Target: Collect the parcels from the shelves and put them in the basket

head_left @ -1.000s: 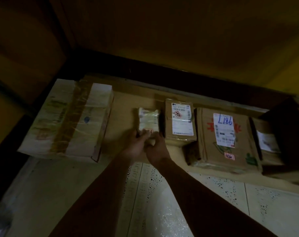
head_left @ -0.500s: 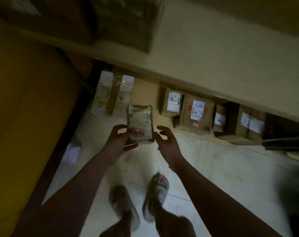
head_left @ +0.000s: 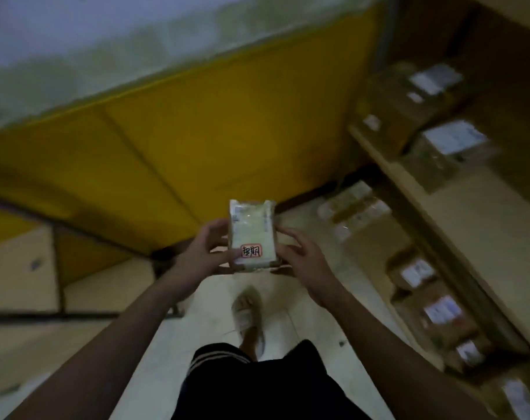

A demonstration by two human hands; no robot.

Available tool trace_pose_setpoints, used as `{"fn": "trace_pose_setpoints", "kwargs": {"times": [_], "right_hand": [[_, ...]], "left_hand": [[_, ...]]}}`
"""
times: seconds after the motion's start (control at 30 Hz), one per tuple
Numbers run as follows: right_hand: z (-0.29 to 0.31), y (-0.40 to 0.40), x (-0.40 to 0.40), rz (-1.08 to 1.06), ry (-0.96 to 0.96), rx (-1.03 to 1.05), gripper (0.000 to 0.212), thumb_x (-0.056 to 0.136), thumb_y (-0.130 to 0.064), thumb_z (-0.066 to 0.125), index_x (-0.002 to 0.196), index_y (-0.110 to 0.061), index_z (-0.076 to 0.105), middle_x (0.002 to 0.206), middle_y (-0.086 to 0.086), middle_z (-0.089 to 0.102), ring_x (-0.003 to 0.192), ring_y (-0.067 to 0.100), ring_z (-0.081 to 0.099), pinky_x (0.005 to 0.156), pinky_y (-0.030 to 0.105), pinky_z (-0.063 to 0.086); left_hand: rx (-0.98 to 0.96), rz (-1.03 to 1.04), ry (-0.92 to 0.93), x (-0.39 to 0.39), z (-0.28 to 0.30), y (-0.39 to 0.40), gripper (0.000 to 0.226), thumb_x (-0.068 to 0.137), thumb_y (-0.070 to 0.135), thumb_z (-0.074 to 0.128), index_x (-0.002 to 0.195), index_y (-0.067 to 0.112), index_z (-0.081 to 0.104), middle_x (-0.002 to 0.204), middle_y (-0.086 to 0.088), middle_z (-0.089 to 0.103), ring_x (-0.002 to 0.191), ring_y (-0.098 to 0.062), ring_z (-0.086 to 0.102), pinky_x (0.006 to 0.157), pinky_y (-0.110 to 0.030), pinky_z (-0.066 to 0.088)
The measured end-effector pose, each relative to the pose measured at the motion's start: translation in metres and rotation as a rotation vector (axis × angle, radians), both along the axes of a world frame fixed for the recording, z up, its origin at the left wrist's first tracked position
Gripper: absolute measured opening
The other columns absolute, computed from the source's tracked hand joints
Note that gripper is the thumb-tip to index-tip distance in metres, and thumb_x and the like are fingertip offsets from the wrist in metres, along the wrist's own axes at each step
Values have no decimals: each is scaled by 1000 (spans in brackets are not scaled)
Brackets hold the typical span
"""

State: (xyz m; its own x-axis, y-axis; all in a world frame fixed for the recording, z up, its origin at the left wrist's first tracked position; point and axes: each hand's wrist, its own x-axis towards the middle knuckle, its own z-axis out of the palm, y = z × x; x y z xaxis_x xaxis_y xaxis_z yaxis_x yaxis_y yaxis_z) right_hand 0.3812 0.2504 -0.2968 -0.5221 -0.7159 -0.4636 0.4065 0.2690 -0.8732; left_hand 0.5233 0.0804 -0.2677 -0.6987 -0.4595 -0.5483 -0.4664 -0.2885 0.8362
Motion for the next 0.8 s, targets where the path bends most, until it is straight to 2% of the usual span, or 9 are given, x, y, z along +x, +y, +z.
{"fn": "trace_pose_setpoints", "kwargs": {"times": [0.1, 0.17, 0.27, 0.33, 0.47, 0.57, 0.67, 0.8], "right_hand": [[24, -30, 47, 227, 40, -32, 35, 98, -14, 60, 130, -26, 56, 100, 10, 75, 93, 25, 73, 82, 44, 61], [36, -47, 84, 375, 37, -53, 36, 98, -14, 60, 132, -25, 54, 100, 10, 75, 96, 26, 73, 82, 44, 61], [51, -68, 139, 559, 60, -75, 35, 99, -14, 59, 131, -26, 52, 98, 4, 75, 92, 23, 74, 76, 40, 62], [63, -84, 188, 696, 108, -92, 33, 98, -16, 60, 129, -28, 53, 104, 1, 73, 91, 19, 75, 74, 38, 62], [75, -119, 302, 916, 153, -108, 35, 98, -20, 61, 129, -33, 54, 107, -3, 71, 92, 17, 75, 80, 44, 62], [79, -139, 402, 1055, 143, -136, 35, 99, -17, 59, 130, -33, 54, 109, 2, 73, 96, 19, 74, 81, 42, 62], [84, -152, 509, 1192, 147, -201, 33, 99, -14, 58, 125, -35, 56, 111, 3, 74, 101, 19, 72, 84, 41, 61], [95, -169, 647, 1314, 147, -271, 32, 99, -10, 57, 117, -37, 58, 107, 0, 74, 98, 16, 72, 77, 33, 61]], "left_hand": [[-74, 201, 53, 83, 27, 8, 60, 82, 10, 77, 129, 34, 48, 118, -9, 62, 109, -23, 66, 70, -29, 59], [-94, 318, 68, 138, 40, 15, 62, 82, 8, 76, 132, 32, 47, 109, -9, 59, 100, -19, 67, 69, -29, 59], [-115, 496, 91, 212, 52, 30, 69, 75, 13, 84, 132, 32, 50, 102, -9, 57, 89, -15, 69, 78, -41, 62], [-127, 637, 104, 268, 58, 43, 67, 79, 10, 82, 134, 31, 49, 103, -11, 57, 89, -18, 70, 82, -44, 61], [-154, 907, 153, 381, 64, 67, 66, 83, 5, 75, 137, 31, 49, 110, -16, 61, 90, -21, 71, 75, -37, 61], [-214, 1076, 177, 473, 68, 84, 67, 83, 3, 75, 137, 33, 49, 113, -17, 59, 89, -21, 72, 75, -36, 61], [-273, 1202, 184, 570, 70, 102, 73, 82, 4, 77, 140, 35, 46, 121, -18, 58, 97, -28, 72, 81, -40, 61], [-321, 1342, 195, 693, 80, 119, 82, 74, 7, 81, 140, 39, 45, 123, -16, 60, 104, -35, 69, 85, -42, 60]]}}
